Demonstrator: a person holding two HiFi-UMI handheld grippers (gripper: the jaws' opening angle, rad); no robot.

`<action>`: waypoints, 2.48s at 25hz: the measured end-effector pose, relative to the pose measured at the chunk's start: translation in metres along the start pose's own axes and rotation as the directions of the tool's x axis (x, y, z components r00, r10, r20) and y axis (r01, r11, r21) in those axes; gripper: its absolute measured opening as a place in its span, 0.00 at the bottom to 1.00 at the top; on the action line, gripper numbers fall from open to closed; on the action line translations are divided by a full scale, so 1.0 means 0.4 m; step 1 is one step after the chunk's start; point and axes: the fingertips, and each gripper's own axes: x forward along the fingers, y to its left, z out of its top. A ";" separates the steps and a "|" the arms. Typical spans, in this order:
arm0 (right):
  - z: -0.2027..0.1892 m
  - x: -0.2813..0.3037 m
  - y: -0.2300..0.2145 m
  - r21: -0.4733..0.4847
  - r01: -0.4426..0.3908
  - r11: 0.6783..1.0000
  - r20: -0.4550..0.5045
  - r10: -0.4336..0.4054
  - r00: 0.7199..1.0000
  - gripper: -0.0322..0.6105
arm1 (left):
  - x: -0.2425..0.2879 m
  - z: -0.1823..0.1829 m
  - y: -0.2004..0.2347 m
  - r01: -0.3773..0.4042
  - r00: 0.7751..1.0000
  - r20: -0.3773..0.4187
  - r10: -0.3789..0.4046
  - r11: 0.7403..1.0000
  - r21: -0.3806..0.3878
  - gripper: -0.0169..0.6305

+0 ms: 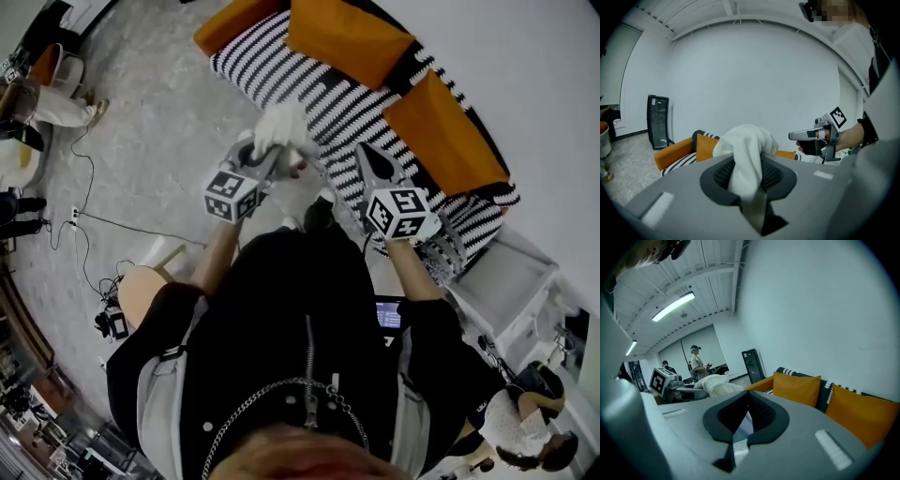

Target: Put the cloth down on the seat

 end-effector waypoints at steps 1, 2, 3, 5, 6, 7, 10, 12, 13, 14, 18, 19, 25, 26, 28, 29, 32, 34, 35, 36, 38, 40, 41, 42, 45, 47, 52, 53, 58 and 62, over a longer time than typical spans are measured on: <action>0.005 0.008 -0.011 0.005 -0.004 1.000 0.001 0.004 1.000 0.05 | 0.016 0.007 0.003 -0.003 1.000 0.001 0.003 1.000 -0.003 0.16; 0.012 0.015 -0.020 0.009 -0.010 1.000 0.003 0.010 1.000 0.05 | 0.030 0.014 0.006 -0.004 1.000 0.002 0.004 1.000 -0.009 0.15; 0.021 0.021 -0.028 0.013 -0.017 1.000 0.006 0.017 1.000 0.05 | 0.041 0.021 0.009 -0.005 1.000 0.002 0.005 1.000 -0.013 0.16; 0.041 0.028 -0.052 0.022 -0.029 0.999 0.014 0.029 1.000 0.05 | 0.065 0.032 0.009 -0.006 1.000 0.000 0.006 1.000 -0.017 0.16; 0.052 0.030 -0.067 0.029 -0.033 0.999 0.019 0.033 0.999 0.05 | 0.079 0.038 0.008 -0.008 1.000 -0.002 0.008 1.000 -0.019 0.15; 0.062 0.033 -0.084 0.039 -0.038 0.999 0.024 0.037 0.999 0.05 | 0.092 0.043 0.007 -0.011 1.000 -0.004 0.011 1.000 -0.019 0.16; 0.082 0.038 -0.127 0.064 -0.050 0.997 0.031 0.048 0.998 0.05 | 0.127 0.050 -0.001 -0.023 1.000 -0.008 0.023 1.000 -0.020 0.16; 0.092 0.035 -0.147 0.060 -0.044 0.997 0.040 0.041 0.998 0.05 | 0.146 0.049 -0.007 -0.024 1.000 -0.012 0.024 0.999 -0.026 0.16; 0.099 0.035 -0.155 0.054 -0.036 0.998 0.046 0.033 0.998 0.05 | 0.155 0.049 -0.007 -0.023 1.000 -0.014 0.022 0.999 -0.029 0.16; 0.106 0.037 -0.161 0.049 -0.029 0.998 0.051 0.027 0.998 0.05 | 0.162 0.049 -0.006 -0.019 1.000 -0.019 0.019 0.999 -0.030 0.16; 0.130 0.045 -0.170 0.010 -0.032 0.999 0.035 0.032 0.999 0.05 | 0.202 0.053 0.004 0.013 0.999 -0.040 -0.014 0.999 -0.032 0.16; 0.138 0.046 -0.175 0.000 -0.032 1.000 0.029 0.032 0.999 0.05 | 0.216 0.054 0.008 0.023 0.999 -0.044 -0.024 0.999 -0.032 0.16; 0.160 0.057 -0.240 -0.009 0.002 1.000 0.025 -0.001 1.000 0.05 | 0.326 0.052 0.038 0.068 0.995 -0.078 -0.068 0.998 -0.008 0.16; 0.159 0.058 -0.255 -0.025 0.024 0.999 0.029 -0.024 0.999 0.05 | 0.342 0.049 0.042 0.070 0.994 -0.079 -0.070 0.998 -0.003 0.16; 0.161 0.060 -0.285 -0.077 0.090 0.993 0.057 -0.086 0.995 0.05 | 0.365 0.049 0.048 0.072 0.996 -0.062 -0.071 0.997 0.018 0.16; 0.162 0.062 -0.295 -0.104 0.120 0.987 0.073 -0.113 0.991 0.05 | 0.372 0.053 0.050 0.074 0.996 -0.047 -0.072 0.997 0.032 0.16; 0.158 0.068 -0.302 -0.125 0.153 0.980 0.104 -0.140 0.985 0.05 | 0.385 0.061 0.058 0.078 0.997 -0.017 -0.077 0.995 0.056 0.16; 0.142 0.079 -0.309 -0.114 0.155 0.981 0.086 -0.145 0.986 0.05 | 0.400 0.057 0.067 0.081 0.997 -0.021 -0.080 0.995 0.059 0.16; 0.129 0.086 -0.315 -0.112 0.153 0.982 0.067 -0.147 0.987 0.05 | 0.412 0.053 0.072 0.083 0.996 -0.027 -0.082 0.995 0.058 0.16; 0.115 0.094 -0.322 -0.118 0.152 0.981 0.043 -0.148 0.988 0.05 | 0.427 0.047 0.075 0.086 0.996 -0.033 -0.084 0.995 0.054 0.16; 0.093 0.112 -0.331 -0.141 0.142 0.980 -0.005 -0.144 0.990 0.05 | 0.464 0.037 0.082 0.093 0.995 -0.044 -0.091 0.995 0.048 0.16; 0.084 0.133 -0.321 -0.141 0.117 0.983 -0.040 -0.124 0.991 0.05 | 0.489 0.030 0.097 0.097 0.994 -0.055 -0.094 0.994 0.047 0.16; 0.083 0.144 -0.309 -0.138 0.104 0.985 -0.052 -0.112 0.992 0.05 | 0.495 0.024 0.109 0.099 0.993 -0.062 -0.096 0.994 0.049 0.16; 0.085 0.158 -0.298 -0.140 0.092 0.986 -0.061 -0.102 0.993 0.05 | 0.502 0.018 0.124 0.101 0.993 -0.070 -0.098 0.993 0.053 0.16; 0.098 0.194 -0.290 -0.185 0.090 0.979 -0.070 -0.105 0.992 0.05 | 0.540 -0.009 0.168 0.101 0.992 -0.082 -0.096 0.992 0.069 0.16; 0.103 0.217 -0.294 -0.215 0.099 0.972 -0.076 -0.117 0.990 0.05 | 0.571 -0.032 0.196 0.104 0.992 -0.085 -0.098 0.992 0.073 0.16; 0.105 0.315 -0.306 -0.200 0.102 0.974 -0.118 -0.128 0.985 0.05 | 0.658 -0.087 0.296 0.103 0.988 -0.124 -0.093 0.992 0.073 0.16; 0.106 0.336 -0.306 -0.201 0.100 0.974 -0.121 -0.126 0.985 0.05 | 0.677 -0.103 0.316 0.101 0.987 -0.135 -0.091 0.992 0.070 0.15; 0.110 0.454 -0.294 -0.205 0.075 0.976 -0.143 -0.105 0.984 0.05 | 0.769 -0.204 0.410 0.122 0.972 -0.208 -0.110 0.991 0.046 0.16; 0.095 0.541 -0.312 -0.145 0.108 0.983 -0.181 -0.134 0.974 0.05 | 0.814 -0.268 0.475 0.136 0.959 -0.254 -0.123 0.990 0.034 0.16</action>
